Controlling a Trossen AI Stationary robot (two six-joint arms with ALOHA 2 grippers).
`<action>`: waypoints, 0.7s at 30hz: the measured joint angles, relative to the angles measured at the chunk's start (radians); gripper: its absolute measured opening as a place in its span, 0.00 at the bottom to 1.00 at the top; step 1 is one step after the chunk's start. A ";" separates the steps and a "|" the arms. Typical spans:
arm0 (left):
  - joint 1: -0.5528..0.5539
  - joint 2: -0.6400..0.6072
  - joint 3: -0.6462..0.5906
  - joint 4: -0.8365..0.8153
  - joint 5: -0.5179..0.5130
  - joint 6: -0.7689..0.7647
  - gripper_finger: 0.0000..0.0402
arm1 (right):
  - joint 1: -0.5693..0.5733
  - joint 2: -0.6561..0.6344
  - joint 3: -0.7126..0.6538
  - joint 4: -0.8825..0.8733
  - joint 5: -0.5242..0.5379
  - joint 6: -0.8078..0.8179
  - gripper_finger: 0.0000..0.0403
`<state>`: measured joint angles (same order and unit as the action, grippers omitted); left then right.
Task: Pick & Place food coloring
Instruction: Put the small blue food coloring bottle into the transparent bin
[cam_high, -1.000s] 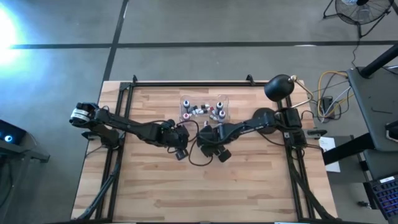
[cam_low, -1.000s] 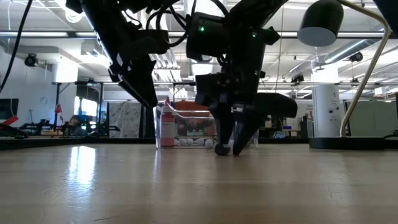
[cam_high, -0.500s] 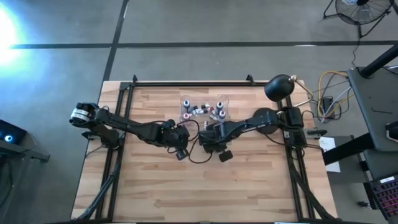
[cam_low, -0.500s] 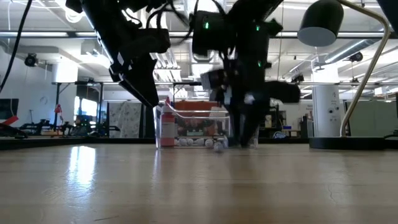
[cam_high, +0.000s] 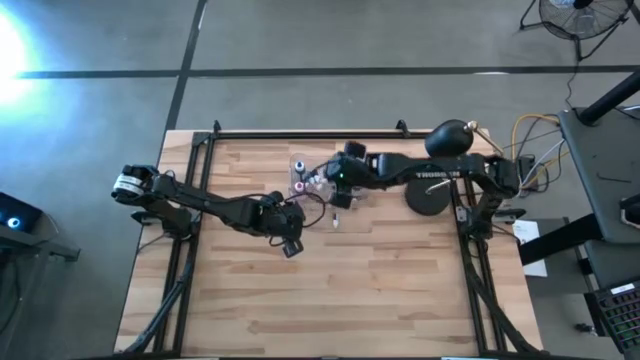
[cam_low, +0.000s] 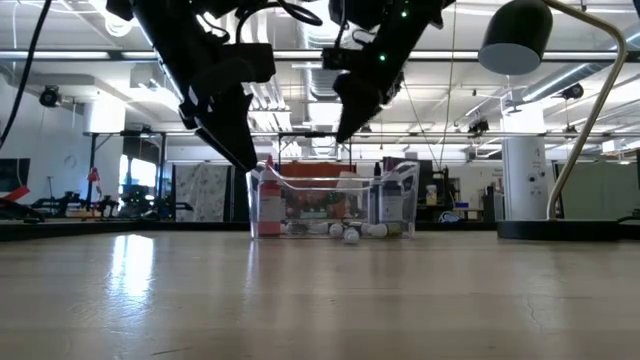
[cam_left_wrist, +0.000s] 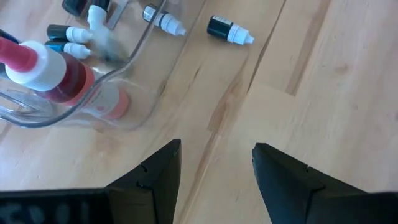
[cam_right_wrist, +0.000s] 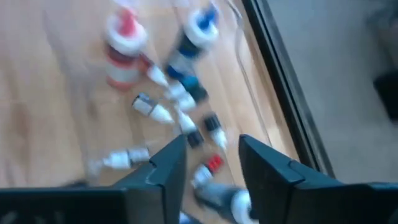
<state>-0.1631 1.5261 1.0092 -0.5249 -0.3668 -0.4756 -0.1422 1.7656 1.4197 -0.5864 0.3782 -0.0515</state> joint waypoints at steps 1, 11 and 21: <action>0.000 0.000 0.000 0.001 0.000 -0.001 0.43 | -0.006 -0.004 0.001 -0.026 0.000 0.015 0.38; 0.007 0.000 0.000 0.072 0.011 -0.001 0.43 | 0.109 -0.052 -0.034 -0.211 -0.245 -0.043 0.51; 0.014 0.051 0.000 0.227 -0.119 -0.199 0.43 | 0.251 -0.143 -0.216 -0.335 0.022 0.748 0.52</action>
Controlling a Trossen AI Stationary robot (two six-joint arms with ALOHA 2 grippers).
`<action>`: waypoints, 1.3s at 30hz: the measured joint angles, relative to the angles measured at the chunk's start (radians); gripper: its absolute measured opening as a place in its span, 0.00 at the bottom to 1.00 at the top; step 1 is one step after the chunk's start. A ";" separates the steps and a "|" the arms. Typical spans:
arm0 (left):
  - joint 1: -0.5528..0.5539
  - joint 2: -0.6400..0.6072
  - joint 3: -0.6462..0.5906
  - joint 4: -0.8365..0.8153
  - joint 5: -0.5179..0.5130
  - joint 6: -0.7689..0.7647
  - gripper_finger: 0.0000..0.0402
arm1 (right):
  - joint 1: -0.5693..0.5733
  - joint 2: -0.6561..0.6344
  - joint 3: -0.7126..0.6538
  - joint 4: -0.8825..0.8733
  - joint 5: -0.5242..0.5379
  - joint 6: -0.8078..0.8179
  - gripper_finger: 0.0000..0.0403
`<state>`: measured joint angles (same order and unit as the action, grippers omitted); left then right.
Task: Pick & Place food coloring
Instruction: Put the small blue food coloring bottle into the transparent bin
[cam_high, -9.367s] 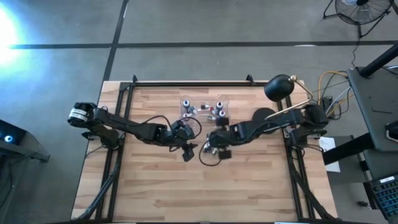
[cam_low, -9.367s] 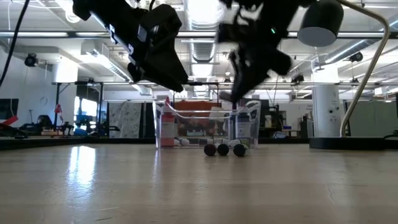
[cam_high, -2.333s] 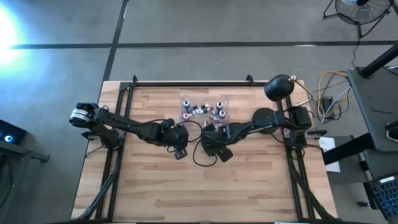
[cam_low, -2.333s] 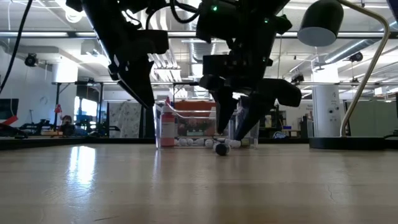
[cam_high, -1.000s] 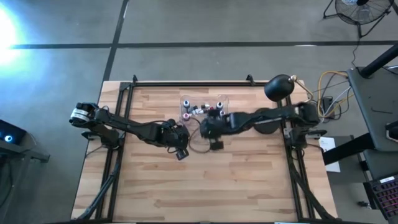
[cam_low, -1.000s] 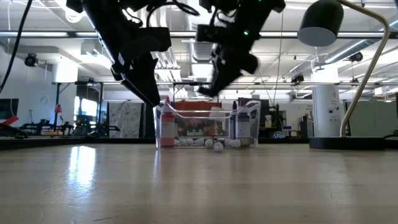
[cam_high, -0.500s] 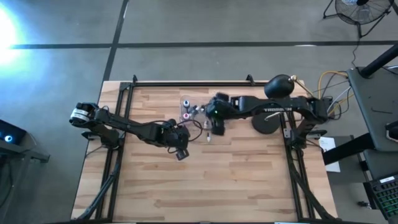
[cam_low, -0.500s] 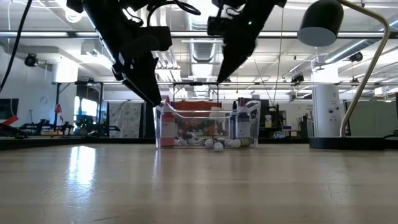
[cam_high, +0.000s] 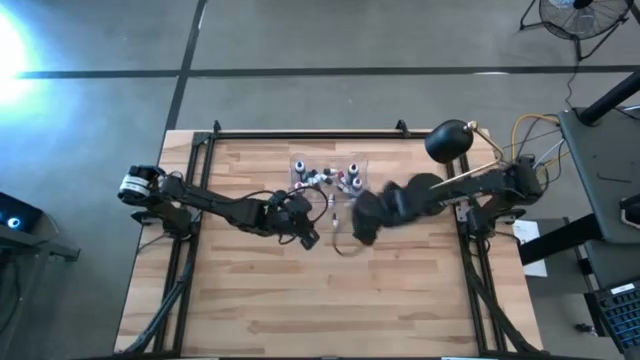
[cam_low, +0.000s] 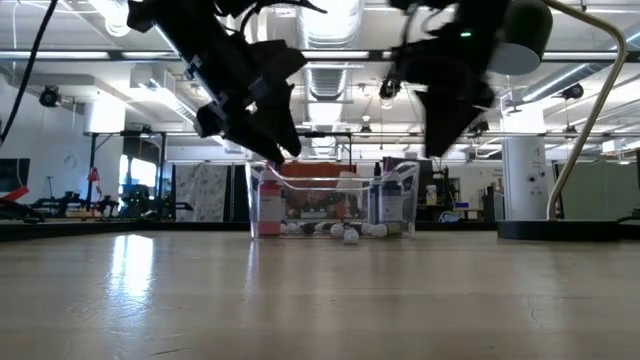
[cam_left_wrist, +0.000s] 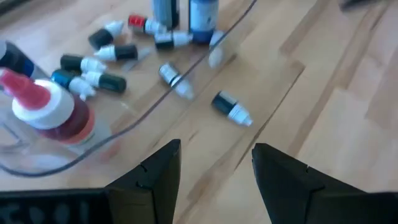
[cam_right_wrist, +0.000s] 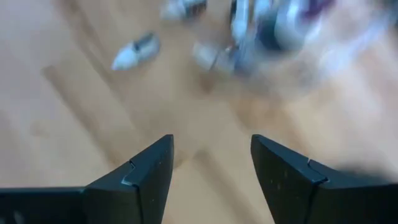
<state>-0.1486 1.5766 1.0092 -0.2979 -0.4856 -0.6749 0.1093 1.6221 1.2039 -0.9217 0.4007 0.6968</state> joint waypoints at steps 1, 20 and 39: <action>-0.004 0.003 0.000 0.012 -0.010 -0.009 0.43 | 0.024 -0.019 -0.034 -0.004 0.007 0.069 0.52; -0.005 0.275 0.204 0.070 0.038 -0.483 0.38 | 0.123 -0.322 -0.323 -0.013 0.133 0.657 0.52; 0.031 0.553 0.638 -0.339 -0.002 -0.578 0.27 | 0.124 -0.363 -0.326 -0.031 0.171 0.632 0.52</action>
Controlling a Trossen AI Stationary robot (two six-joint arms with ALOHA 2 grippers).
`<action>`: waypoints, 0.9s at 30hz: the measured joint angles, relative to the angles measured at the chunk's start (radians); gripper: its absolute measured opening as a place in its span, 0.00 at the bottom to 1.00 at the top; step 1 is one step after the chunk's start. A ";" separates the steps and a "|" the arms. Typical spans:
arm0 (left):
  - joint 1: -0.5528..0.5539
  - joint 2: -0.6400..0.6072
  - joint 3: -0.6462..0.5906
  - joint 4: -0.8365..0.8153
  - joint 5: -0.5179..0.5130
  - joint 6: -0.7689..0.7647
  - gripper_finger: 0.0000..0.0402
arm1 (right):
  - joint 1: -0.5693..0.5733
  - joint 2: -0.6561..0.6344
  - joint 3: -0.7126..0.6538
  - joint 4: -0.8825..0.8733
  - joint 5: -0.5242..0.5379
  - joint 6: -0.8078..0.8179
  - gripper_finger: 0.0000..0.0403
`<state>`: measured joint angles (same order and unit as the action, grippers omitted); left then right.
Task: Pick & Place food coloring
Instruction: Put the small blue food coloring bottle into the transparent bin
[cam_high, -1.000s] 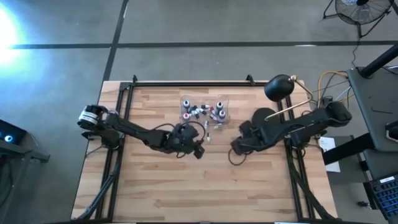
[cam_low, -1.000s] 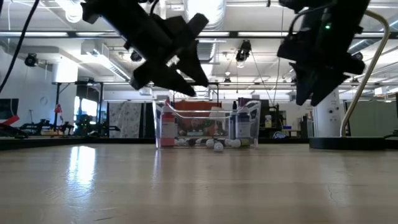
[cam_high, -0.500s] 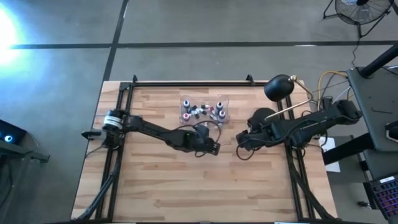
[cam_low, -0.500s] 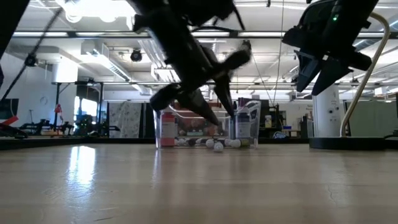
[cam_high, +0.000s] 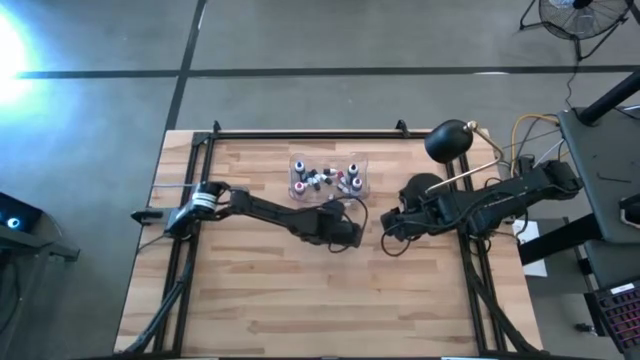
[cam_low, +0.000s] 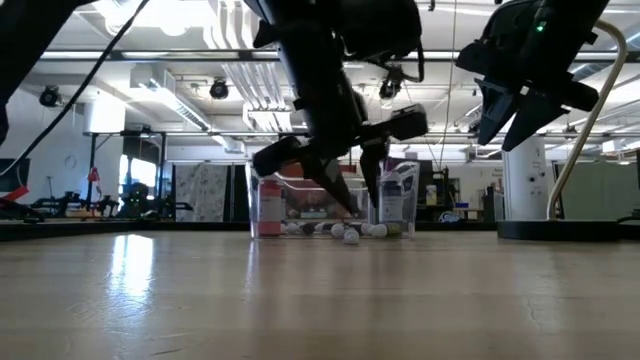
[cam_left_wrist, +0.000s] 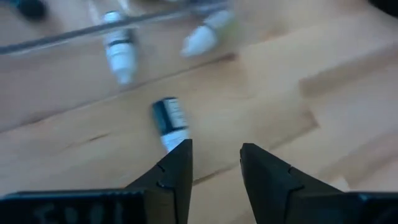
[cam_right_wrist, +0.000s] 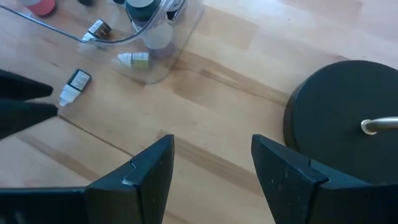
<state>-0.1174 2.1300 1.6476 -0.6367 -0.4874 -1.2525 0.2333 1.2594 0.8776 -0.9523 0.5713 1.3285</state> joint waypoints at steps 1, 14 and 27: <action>0.008 -0.001 -0.004 -0.014 0.008 -0.038 0.27 | 0.000 0.000 0.000 -0.004 0.001 0.000 0.52; 0.085 -0.002 -0.020 -0.020 0.129 -0.123 0.27 | 0.000 0.000 -0.013 -0.039 0.005 -0.001 0.52; 0.084 0.003 -0.046 -0.001 0.134 -0.140 0.27 | 0.000 0.000 -0.023 -0.043 0.018 -0.005 0.52</action>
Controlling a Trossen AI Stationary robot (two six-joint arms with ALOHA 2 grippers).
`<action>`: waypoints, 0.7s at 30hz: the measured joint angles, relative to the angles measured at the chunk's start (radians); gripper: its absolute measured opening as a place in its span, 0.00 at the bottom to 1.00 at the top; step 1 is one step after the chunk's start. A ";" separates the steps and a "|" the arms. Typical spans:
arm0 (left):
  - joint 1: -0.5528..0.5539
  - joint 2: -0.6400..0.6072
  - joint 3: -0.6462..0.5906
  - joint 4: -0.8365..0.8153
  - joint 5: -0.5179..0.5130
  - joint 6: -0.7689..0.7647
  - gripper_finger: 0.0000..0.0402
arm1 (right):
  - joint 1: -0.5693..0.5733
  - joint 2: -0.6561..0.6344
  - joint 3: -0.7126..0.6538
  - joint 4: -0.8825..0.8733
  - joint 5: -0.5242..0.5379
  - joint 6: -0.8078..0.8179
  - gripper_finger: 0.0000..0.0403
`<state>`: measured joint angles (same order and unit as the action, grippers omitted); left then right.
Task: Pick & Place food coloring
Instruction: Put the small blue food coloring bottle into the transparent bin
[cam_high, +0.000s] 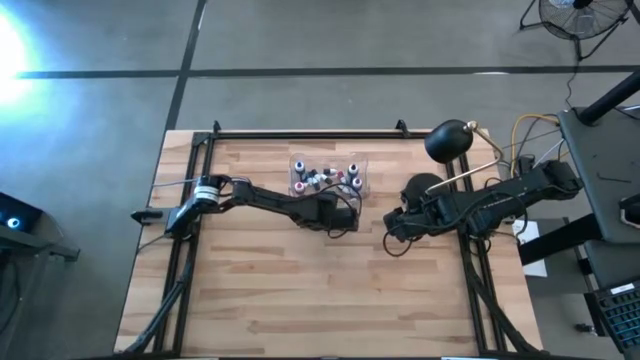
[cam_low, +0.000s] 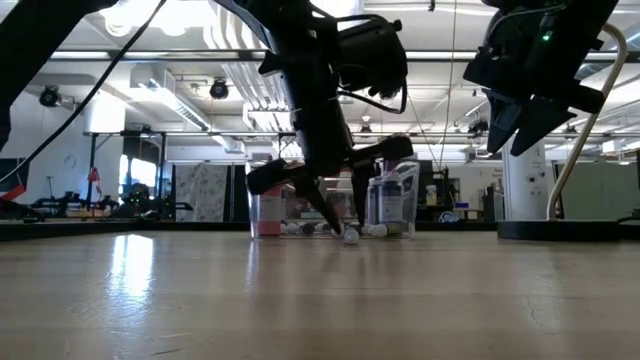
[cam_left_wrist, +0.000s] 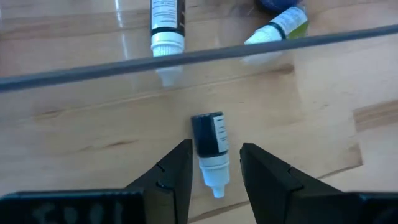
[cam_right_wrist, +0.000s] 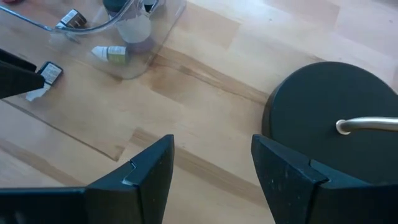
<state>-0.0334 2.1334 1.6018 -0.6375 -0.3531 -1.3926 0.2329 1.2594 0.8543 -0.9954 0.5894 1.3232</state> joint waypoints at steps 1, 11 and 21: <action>-0.001 0.000 -0.006 0.007 0.000 0.000 0.27 | 0.000 0.000 0.000 0.000 0.005 0.000 0.52; -0.002 -0.002 -0.070 0.074 -0.002 0.004 0.27 | 0.000 0.000 0.000 0.000 0.009 0.001 0.52; -0.004 -0.004 -0.071 0.073 0.027 0.082 0.23 | 0.000 0.000 0.000 0.001 0.009 0.005 0.52</action>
<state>-0.0374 2.1295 1.5307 -0.5647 -0.3257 -1.3110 0.2329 1.2598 0.8543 -0.9943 0.5983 1.3281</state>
